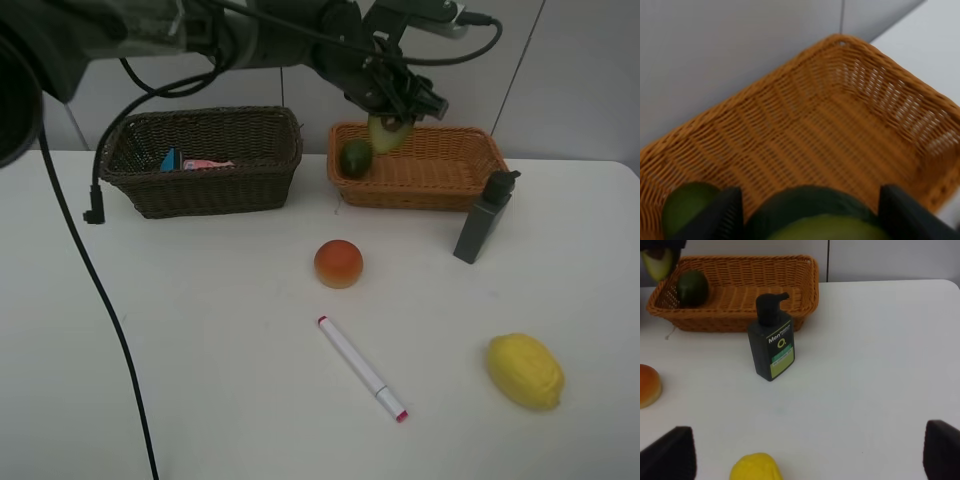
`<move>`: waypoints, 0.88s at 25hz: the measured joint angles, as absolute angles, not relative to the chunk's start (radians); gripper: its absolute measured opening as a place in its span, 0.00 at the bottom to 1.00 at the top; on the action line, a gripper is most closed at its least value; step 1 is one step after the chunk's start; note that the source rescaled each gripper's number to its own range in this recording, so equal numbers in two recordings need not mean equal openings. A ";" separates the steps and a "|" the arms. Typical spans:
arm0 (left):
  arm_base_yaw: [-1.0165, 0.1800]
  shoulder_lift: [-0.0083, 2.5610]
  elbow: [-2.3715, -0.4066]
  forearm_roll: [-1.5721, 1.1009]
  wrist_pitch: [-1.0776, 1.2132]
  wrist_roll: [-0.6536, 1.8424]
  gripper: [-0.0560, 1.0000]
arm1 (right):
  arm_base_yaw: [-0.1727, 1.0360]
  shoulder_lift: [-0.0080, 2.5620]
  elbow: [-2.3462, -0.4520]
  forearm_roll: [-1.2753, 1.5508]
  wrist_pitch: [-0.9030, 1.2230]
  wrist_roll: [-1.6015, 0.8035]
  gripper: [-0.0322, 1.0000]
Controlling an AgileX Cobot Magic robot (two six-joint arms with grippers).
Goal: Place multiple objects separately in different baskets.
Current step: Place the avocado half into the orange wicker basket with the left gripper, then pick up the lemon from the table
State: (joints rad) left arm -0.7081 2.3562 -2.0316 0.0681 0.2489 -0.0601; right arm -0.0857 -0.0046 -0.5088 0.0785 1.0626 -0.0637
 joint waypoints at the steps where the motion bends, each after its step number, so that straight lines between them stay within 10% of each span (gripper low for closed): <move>1: -0.698 2.409 -2.083 0.068 0.236 -0.075 0.53 | -0.086 -0.005 -0.509 0.079 1.063 -0.064 1.00; 9: -0.681 2.594 -2.317 0.069 0.235 -0.097 0.93 | -0.086 -0.005 -0.509 0.079 1.063 -0.064 1.00; 22: -0.681 2.387 -2.535 0.085 1.182 -0.138 0.96 | -0.086 -0.005 -0.509 0.079 1.063 -0.064 1.00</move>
